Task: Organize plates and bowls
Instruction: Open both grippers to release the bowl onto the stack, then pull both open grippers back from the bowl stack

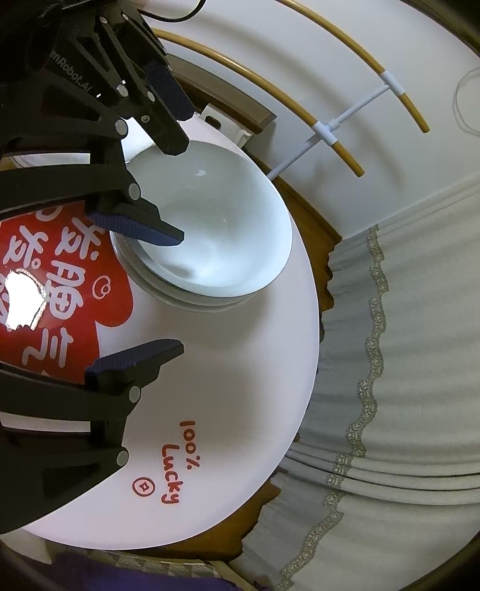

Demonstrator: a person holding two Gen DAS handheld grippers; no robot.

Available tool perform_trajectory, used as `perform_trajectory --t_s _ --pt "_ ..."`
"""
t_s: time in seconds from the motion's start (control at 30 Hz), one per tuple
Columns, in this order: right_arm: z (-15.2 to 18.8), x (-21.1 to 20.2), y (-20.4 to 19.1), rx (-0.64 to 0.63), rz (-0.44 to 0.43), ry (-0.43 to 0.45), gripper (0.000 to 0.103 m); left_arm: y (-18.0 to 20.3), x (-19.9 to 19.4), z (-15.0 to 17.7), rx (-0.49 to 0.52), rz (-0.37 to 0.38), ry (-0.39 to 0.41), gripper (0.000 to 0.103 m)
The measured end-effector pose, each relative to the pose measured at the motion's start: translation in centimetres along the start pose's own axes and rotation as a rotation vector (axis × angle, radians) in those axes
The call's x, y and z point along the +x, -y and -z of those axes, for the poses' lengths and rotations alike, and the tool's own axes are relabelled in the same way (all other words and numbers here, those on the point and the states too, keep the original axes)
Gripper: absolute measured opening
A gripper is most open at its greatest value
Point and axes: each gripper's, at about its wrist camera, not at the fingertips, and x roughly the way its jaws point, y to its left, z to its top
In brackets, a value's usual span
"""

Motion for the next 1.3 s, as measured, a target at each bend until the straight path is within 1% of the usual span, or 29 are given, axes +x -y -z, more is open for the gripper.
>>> perform_trajectory --t_s 0.23,0.3,0.43,0.53,0.6,0.7,0.8,0.83,0.9,0.97,1.03,1.1,1.3 --pt "0.0 -0.9 -0.1 0.001 0.005 0.003 0.056 -0.2 -1.4 0.1 0.003 -0.001 0.018 0.049" --pt "0.1 -1.3 -0.1 0.001 0.006 0.004 0.057 -0.2 -1.8 0.2 0.003 -0.007 0.022 0.051" --pt "0.2 -2.2 0.1 0.003 0.01 0.008 0.058 -0.5 -2.8 0.1 0.018 -0.007 0.03 0.058" --pt "0.2 -2.8 0.1 0.001 0.013 0.014 0.059 -0.6 -3.5 0.1 0.035 -0.007 0.031 0.06" --pt "0.2 -3.3 0.2 0.0 0.011 0.017 0.062 -1.0 -3.8 0.0 0.048 -0.004 0.028 0.064" --pt "0.2 -3.8 0.2 -0.002 0.011 0.019 0.065 -1.4 -4.3 -0.1 0.06 0.002 0.027 0.072" --pt "0.2 -4.0 0.1 0.0 -0.005 0.016 0.07 -1.7 -4.9 0.0 0.092 0.009 0.032 0.081" --pt "0.3 -4.1 0.0 0.0 -0.01 0.014 0.07 -1.8 -5.1 0.2 0.105 0.002 0.029 0.084" --pt "0.5 -4.3 -0.3 -0.001 -0.013 0.007 0.071 -2.1 -5.8 0.9 0.119 0.006 0.034 0.085" --pt "0.8 -4.5 -0.4 0.0 -0.021 -0.004 0.072 -2.5 -6.7 1.6 0.115 0.017 0.035 0.09" --pt "1.1 -4.8 -0.6 -0.006 -0.03 -0.019 0.072 -2.9 -7.6 2.2 0.113 0.014 0.045 0.091" --pt "1.4 -5.4 -0.8 -0.013 -0.032 -0.012 0.073 -3.3 -8.7 3.0 0.106 0.01 0.054 0.094" --pt "2.5 -7.8 -1.4 -0.024 -0.027 0.002 0.075 -4.1 -11.8 5.6 0.067 0.004 0.075 0.096"
